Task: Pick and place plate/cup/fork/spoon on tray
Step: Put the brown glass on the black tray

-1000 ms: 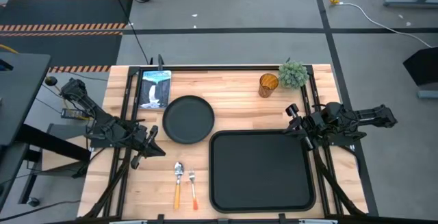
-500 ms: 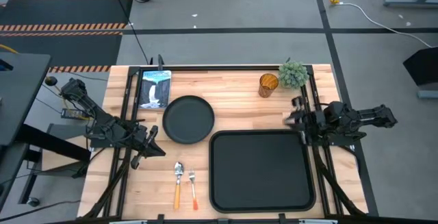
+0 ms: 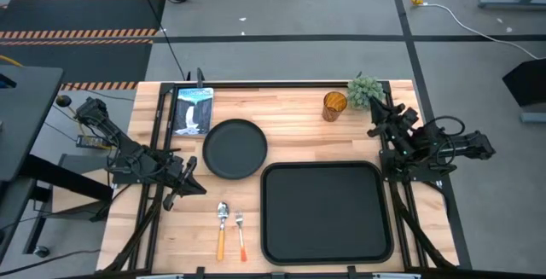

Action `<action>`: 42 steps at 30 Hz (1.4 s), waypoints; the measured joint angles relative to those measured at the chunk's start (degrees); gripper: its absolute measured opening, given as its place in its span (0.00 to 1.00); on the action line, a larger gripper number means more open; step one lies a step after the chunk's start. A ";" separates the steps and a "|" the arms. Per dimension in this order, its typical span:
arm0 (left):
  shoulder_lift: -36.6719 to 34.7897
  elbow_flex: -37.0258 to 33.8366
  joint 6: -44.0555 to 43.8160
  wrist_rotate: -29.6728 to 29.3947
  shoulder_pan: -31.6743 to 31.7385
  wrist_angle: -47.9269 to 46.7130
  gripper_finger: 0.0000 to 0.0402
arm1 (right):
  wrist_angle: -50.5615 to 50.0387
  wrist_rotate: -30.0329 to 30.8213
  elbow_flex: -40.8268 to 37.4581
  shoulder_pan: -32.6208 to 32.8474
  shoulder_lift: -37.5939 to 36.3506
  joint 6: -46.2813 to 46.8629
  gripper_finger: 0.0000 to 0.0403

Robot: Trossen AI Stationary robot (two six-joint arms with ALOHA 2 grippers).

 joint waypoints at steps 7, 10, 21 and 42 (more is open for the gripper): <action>0.02 0.02 0.00 0.00 0.01 0.00 0.06 | 0.27 -2.24 0.00 -0.84 0.00 2.30 0.11; 0.02 0.00 0.00 0.00 0.00 0.00 0.06 | -0.25 -5.62 0.00 -0.84 0.00 3.44 0.11; 0.01 0.01 0.00 0.00 0.00 0.00 0.06 | -24.39 -8.50 6.04 -0.88 6.16 9.33 0.11; 0.02 0.02 0.00 0.00 0.01 0.00 0.06 | -60.02 -22.69 30.41 -18.57 38.12 24.29 0.11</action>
